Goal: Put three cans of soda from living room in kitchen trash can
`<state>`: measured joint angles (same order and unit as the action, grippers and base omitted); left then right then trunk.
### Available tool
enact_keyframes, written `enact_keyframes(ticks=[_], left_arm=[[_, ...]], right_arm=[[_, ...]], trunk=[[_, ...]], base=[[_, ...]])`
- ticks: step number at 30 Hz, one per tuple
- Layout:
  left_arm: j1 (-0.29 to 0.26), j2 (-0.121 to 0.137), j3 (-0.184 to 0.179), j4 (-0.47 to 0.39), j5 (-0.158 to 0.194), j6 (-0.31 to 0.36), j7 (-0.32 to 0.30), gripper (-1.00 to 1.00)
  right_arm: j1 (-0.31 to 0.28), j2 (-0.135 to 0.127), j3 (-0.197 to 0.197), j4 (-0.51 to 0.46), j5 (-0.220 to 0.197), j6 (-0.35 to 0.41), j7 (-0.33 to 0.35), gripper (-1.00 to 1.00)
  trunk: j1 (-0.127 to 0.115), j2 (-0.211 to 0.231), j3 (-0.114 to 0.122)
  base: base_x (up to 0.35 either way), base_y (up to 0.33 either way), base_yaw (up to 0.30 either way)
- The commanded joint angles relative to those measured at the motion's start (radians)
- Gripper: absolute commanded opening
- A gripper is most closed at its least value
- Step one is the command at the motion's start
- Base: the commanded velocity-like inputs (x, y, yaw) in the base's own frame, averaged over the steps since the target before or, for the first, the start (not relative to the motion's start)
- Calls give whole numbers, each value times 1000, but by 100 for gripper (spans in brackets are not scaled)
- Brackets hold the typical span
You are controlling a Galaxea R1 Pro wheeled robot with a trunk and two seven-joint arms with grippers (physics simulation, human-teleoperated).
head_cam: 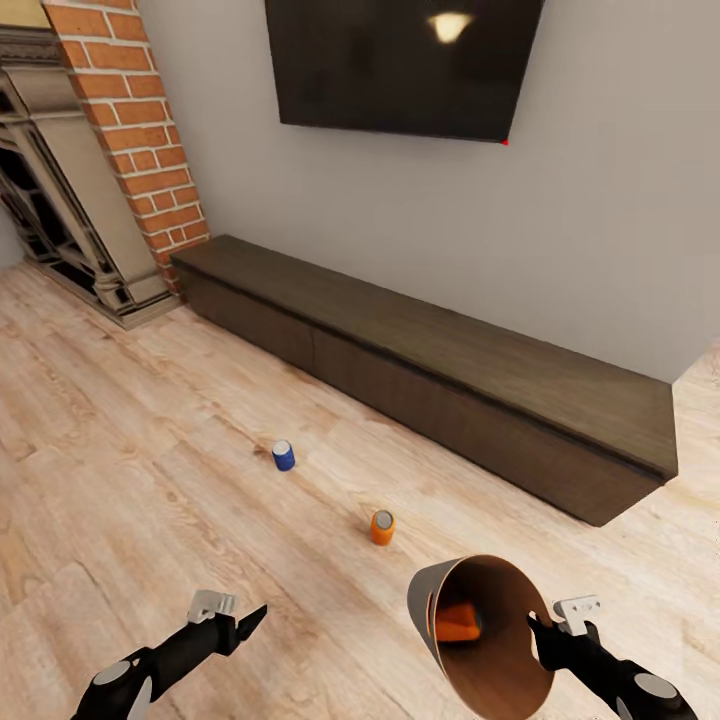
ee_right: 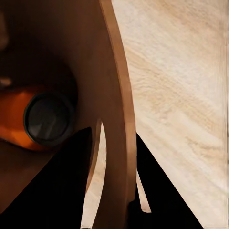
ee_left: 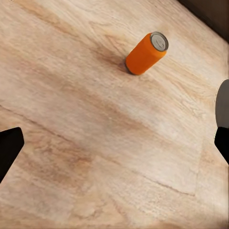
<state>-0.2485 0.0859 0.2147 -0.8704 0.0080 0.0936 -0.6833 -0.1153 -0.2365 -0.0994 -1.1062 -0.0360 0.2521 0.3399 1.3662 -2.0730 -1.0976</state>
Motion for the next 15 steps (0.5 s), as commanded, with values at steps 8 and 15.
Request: enact_keyframes(ticks=[8, 15], left_arm=[[0, 0, -1, 1, -1, 0, 2, 100], [0, 0, -1, 2, -3, 0, 4, 100]], right_arm=[[0, -1, 1, 0, -14, 3, 8, -100], [0, 0, 1, 0, -14, 3, 8, -100]], trunk=[[0, 0, 6], [0, 0, 11]], base=[[0, 0, -242], [1, 0, -242]])
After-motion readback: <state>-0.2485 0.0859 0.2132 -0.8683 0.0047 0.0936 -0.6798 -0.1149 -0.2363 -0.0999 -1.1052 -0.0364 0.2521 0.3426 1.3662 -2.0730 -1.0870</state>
